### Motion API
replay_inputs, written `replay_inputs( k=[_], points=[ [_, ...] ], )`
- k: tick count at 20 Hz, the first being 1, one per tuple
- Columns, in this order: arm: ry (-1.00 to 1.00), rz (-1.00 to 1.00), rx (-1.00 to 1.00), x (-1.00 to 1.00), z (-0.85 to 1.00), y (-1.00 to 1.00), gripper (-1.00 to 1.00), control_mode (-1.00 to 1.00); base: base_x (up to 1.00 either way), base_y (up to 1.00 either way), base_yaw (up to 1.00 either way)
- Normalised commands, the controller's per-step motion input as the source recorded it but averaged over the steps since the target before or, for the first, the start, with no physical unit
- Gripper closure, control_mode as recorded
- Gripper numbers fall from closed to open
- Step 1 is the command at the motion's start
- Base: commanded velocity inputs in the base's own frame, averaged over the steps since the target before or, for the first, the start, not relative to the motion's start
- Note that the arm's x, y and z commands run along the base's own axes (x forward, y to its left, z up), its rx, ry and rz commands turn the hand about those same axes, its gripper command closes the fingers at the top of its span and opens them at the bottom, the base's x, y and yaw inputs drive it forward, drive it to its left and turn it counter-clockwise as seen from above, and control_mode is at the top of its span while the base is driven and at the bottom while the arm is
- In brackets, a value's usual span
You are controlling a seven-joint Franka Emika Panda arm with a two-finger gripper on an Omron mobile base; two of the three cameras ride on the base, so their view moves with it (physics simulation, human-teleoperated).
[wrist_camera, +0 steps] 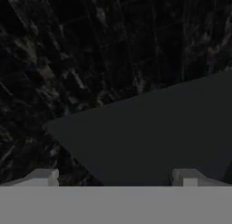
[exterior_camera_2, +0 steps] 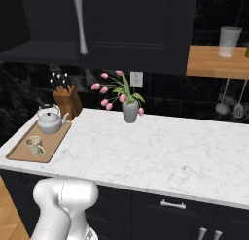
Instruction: Pick the kettle from the counter and place it on the tray. Then pick the mug from the cabinet and place it on the tray. Then close the cabinet doors.
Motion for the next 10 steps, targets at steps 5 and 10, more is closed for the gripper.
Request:
replay_inputs(
  k=[5, 10],
  points=[
    [-0.14, 0.04, -0.31, -0.42, 0.00, 0.74, -1.00, -1.00, 0.00, 0.00, 0.00],
    [-0.08, 0.00, -0.20, -0.23, 0.07, 0.65, -1.00, -1.00, 0.00, 0.00, 0.00]
  ],
)
